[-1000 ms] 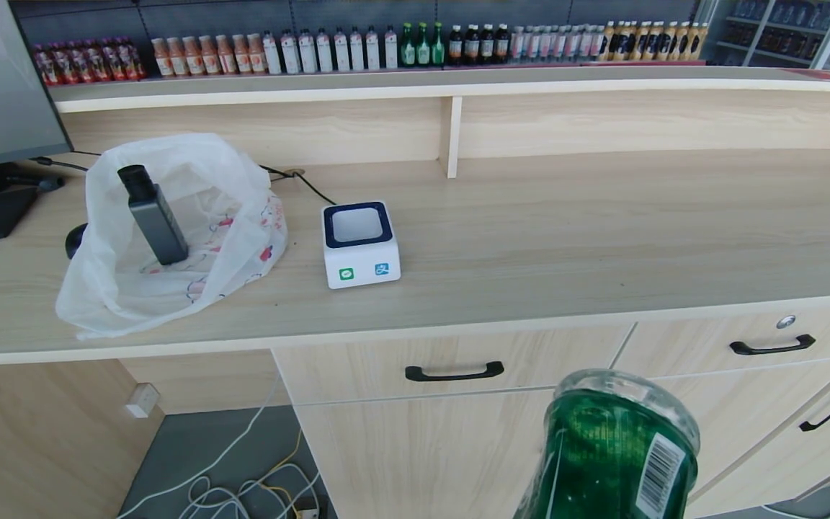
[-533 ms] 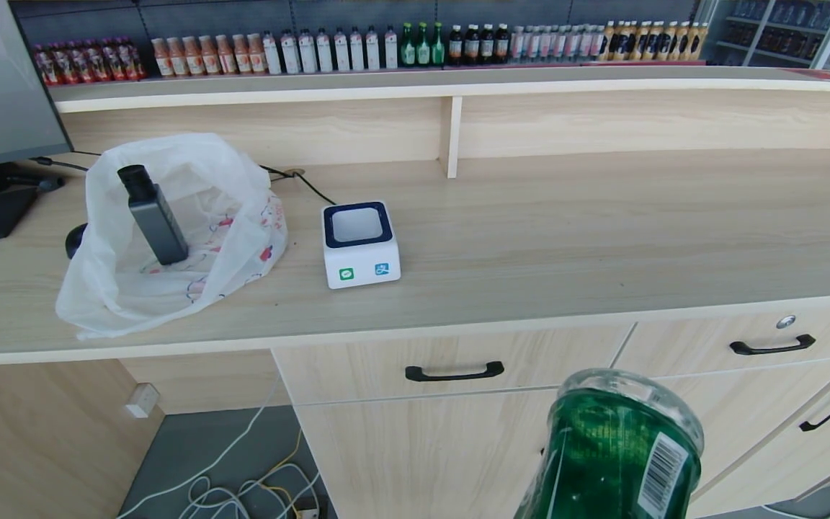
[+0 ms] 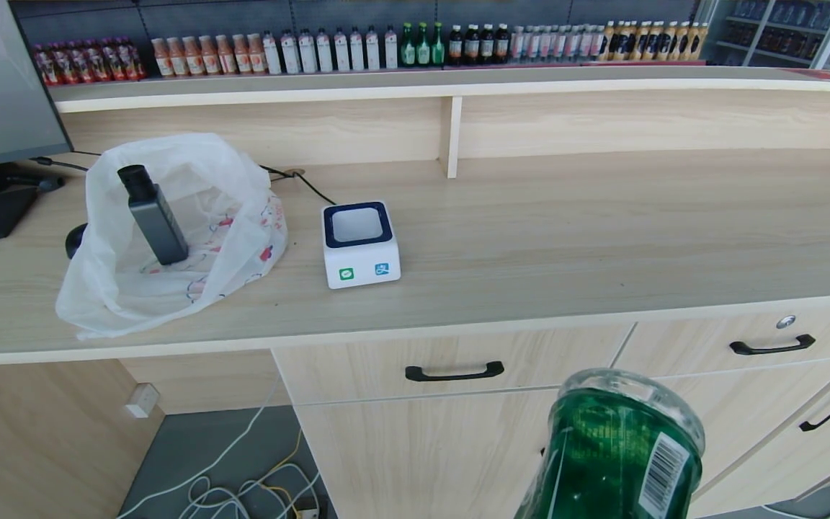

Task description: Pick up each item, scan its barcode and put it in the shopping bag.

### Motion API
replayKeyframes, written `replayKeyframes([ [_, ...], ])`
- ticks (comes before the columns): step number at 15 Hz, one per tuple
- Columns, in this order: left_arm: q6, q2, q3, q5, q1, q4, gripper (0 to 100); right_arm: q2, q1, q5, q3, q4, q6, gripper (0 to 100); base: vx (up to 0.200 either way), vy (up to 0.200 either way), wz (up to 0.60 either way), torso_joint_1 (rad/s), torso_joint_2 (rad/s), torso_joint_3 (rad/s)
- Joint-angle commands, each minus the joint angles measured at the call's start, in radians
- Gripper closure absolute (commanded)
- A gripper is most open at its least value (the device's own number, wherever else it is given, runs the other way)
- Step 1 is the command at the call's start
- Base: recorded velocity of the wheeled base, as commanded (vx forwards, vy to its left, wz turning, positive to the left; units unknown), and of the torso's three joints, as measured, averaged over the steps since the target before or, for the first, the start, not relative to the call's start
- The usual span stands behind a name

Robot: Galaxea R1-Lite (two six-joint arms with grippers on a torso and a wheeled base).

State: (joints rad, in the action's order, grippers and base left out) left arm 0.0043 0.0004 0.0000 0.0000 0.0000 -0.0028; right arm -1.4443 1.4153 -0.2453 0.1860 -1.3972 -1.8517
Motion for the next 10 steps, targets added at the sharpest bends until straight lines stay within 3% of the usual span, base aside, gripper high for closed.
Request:
replayKeyframes([
  [1,0.000,0.000,0.000,0.000,0.000,0.000,0,0.001,0.001,0.001,-0.005,-0.002,0.002,100,0.000,0.000,0.00,0.000,0.00,0.000],
  [6,0.000,0.000,0.000,0.000,0.000,0.000,0,0.001,0.001,0.004,-0.003,-0.003,0.029,100,0.000,0.000,0.00,0.000,0.00,0.000],
  [10,0.000,0.000,0.000,0.000,0.000,0.000,0,0.024,-0.003,0.052,-0.017,-0.008,0.166,100,0.000,0.000,0.00,0.000,0.00,0.000],
])
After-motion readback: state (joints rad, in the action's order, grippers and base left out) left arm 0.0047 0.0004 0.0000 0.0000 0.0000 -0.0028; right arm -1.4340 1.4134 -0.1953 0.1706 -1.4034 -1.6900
